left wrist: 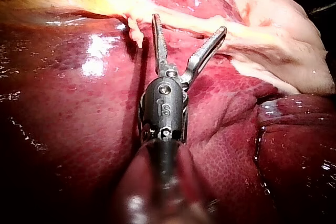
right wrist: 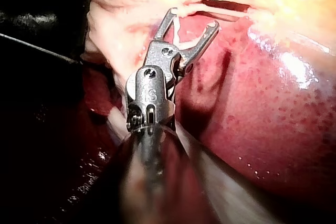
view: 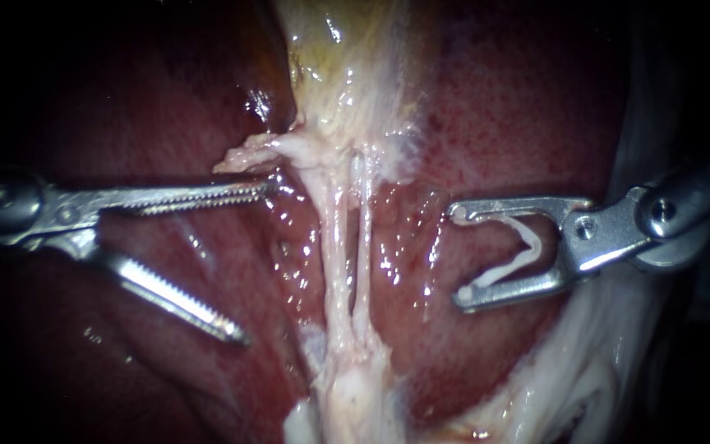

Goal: Grabbing gallbladder

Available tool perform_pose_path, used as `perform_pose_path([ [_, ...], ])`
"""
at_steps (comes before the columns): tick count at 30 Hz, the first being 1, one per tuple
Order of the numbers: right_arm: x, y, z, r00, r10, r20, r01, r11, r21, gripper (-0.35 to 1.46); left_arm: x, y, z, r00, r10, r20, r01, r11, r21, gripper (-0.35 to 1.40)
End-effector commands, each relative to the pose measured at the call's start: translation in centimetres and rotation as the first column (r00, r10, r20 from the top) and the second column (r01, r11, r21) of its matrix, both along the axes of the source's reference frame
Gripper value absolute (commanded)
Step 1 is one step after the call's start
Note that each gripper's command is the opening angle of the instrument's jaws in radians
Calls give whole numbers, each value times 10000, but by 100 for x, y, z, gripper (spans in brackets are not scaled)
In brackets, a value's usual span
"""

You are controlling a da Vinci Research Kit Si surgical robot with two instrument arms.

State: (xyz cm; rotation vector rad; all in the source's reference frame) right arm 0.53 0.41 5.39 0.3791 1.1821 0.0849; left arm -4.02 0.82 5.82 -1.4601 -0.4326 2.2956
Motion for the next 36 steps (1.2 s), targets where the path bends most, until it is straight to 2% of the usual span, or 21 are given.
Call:
perform_pose_path([
  [1,0,0,1,10000,0,-3,0,10000,-5,50,1,2,-3,10000,-91,-23,92,9999,144,120],
  [5,0,0,1,10000,0,-3,0,10000,-5,50,8,21,-17,9988,-455,-200,460,9987,236,120],
  [8,0,0,1,10000,0,-3,0,10000,-5,50,15,43,-27,9967,-746,-325,754,9968,248,118],
  [9,0,0,1,10000,0,-3,0,10000,-5,50,16,51,-29,9954,-848,-454,860,9960,242,118],
  [11,0,0,1,10000,0,-3,0,10000,-5,50,18,62,-27,9940,-918,-595,935,9953,263,115],
  [13,0,0,1,10000,0,-3,0,10000,-5,50,17,68,-20,9932,-868,-772,893,9956,286,113],
  [18,0,0,1,10000,0,-3,0,10000,-5,50,13,75,12,9898,-565,-1311,619,9974,369,101],
  [20,0,0,1,10000,0,-3,0,10000,-5,50,13,76,27,9882,-494,-1452,595,9961,659,81],
  [23,0,0,1,10000,0,-3,0,10000,-5,50,17,76,44,9849,-452,-1669,597,9948,830,56],
  [24,0,0,1,10000,0,-3,0,10000,-5,50,19,76,47,9839,-463,-1726,630,9937,923,52],
  [27,0,0,1,10000,0,-3,0,10000,-5,50,26,75,52,9823,-308,-1850,516,9928,1086,54],
  [29,0,0,1,10000,0,-3,0,10000,-5,50,29,76,51,9807,-322,-1930,572,9905,1253,41],
  [31,0,0,1,10000,0,-3,0,10000,-5,50,31,78,50,9804,-366,-1935,637,9886,1361,35],
  [36,0,0,1,10000,0,-3,0,10000,-5,50,38,82,47,9765,-486,-2100,831,9839,1584,-22],
])
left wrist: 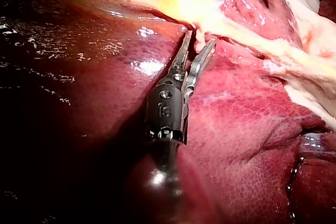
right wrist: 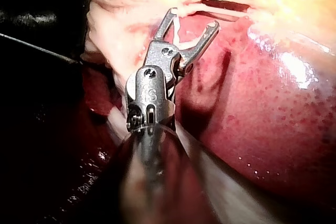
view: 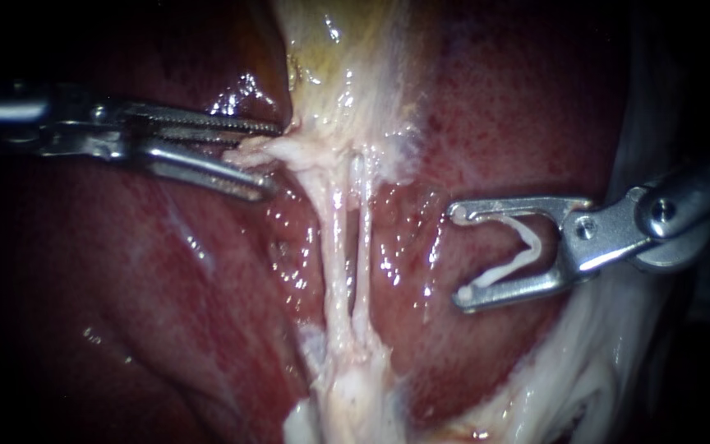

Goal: Grabbing gallbladder

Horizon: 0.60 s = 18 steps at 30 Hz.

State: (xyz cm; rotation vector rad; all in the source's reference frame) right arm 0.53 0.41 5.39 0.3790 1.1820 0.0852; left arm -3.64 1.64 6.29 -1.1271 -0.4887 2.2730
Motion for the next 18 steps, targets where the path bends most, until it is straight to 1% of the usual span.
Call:
perform_pose_path([
  [1,0,0,1,10000,-3,-5,3,10000,-5,50,1,1,-2,10000,-35,14,34,10000,40,-35],
  [6,0,0,1,10000,-3,-5,3,10000,-5,50,3,5,-15,9990,-430,-156,433,9989,187,-35],
  [7,0,0,1,10000,-3,-5,3,10000,-5,50,4,5,-20,9981,-578,-217,584,9980,252,-35],
  [11,0,0,1,10000,-3,-5,3,10000,-5,50,6,7,-38,9968,-754,-276,765,9962,408,-35],
  [12,0,0,1,10000,-3,-5,3,10000,-5,50,7,9,-44,9963,-808,-286,822,9954,490,-35],
  [14,0,0,1,10000,-3,-5,3,10000,-5,50,10,15,-55,9955,-886,-329,902,9946,507,-35],
  [16,0,0,1,10000,-3,-5,3,10000,-5,50,15,24,-67,9944,-995,-358,1013,9934,529,-35],
  [18,0,0,1,10000,-3,-5,3,10000,-5,50,21,33,-78,9931,-1135,-300,1151,9917,566,-35],
])
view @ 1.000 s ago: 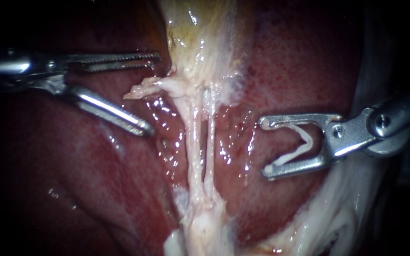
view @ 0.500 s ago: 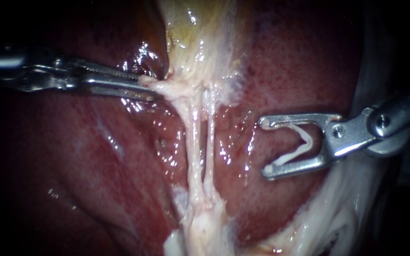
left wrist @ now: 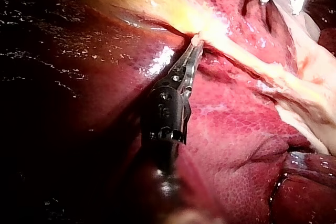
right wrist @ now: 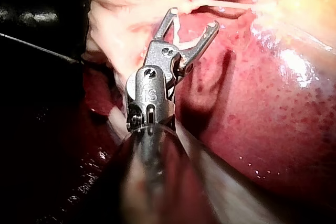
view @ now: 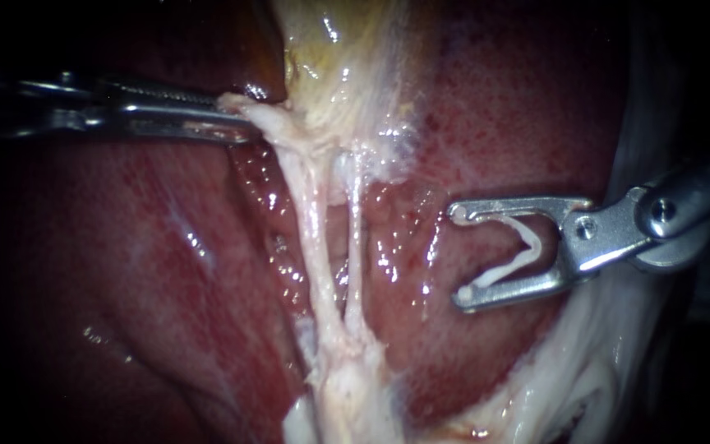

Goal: Grabbing gallbladder

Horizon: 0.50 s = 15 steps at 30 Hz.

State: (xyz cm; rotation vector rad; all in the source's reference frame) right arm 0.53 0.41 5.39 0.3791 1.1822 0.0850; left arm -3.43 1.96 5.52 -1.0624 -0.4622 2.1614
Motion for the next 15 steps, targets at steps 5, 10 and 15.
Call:
perform_pose_path([
  [5,0,0,1,10000,-1,-2,1,10000,-5,50,10,10,-10,9996,-275,22,275,9996,59,-35],
  [10,0,0,1,10000,-1,-2,1,10000,-5,50,12,9,-11,9988,-482,-123,482,9988,45,-35],
  [15,0,0,1,10000,-1,-2,1,10000,-5,50,11,9,-11,9987,-501,-118,502,9987,105,-35],
])
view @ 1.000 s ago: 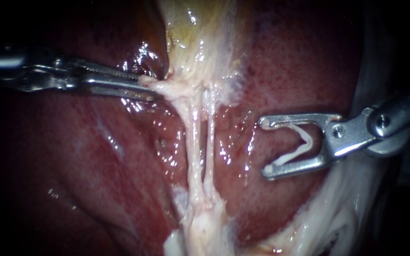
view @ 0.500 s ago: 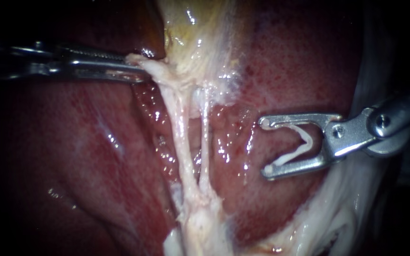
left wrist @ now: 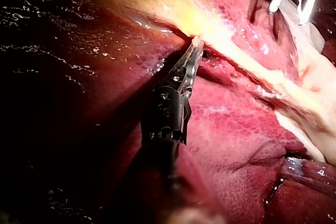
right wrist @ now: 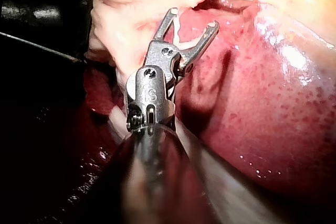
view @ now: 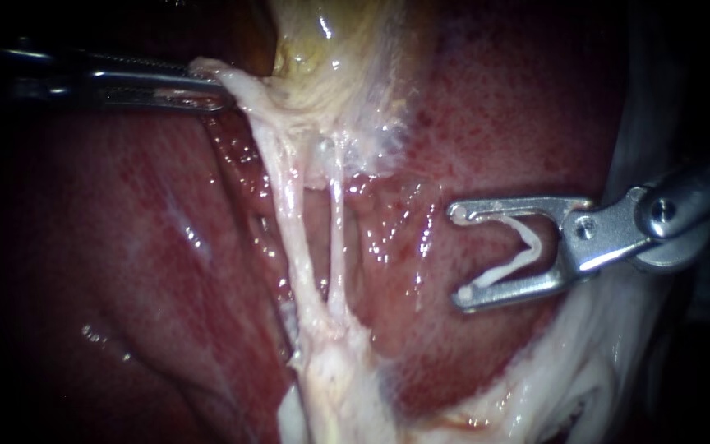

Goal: Grabbing gallbladder

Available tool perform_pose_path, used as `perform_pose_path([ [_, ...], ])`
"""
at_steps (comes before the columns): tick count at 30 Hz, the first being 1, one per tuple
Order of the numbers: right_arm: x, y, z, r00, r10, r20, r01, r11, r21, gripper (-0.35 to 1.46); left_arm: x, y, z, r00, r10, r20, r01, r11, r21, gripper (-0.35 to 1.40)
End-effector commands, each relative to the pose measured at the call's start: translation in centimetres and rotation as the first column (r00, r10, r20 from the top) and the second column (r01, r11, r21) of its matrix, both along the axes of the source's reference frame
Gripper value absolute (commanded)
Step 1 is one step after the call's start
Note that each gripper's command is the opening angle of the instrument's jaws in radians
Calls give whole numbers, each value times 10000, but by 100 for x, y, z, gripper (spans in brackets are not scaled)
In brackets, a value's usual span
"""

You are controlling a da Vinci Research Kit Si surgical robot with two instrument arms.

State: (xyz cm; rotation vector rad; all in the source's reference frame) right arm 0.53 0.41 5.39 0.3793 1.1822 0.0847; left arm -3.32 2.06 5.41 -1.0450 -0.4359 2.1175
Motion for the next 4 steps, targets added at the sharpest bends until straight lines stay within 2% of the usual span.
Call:
perform_pose_path([
  [1,0,0,1,10000,2,-1,-2,10000,-5,50,-1,0,0,10000,0,-6,0,10000,6,-35],
  [4,0,0,1,10000,2,-1,-2,10000,-5,50,-2,-2,1,10000,5,0,-5,10000,8,-35],
])
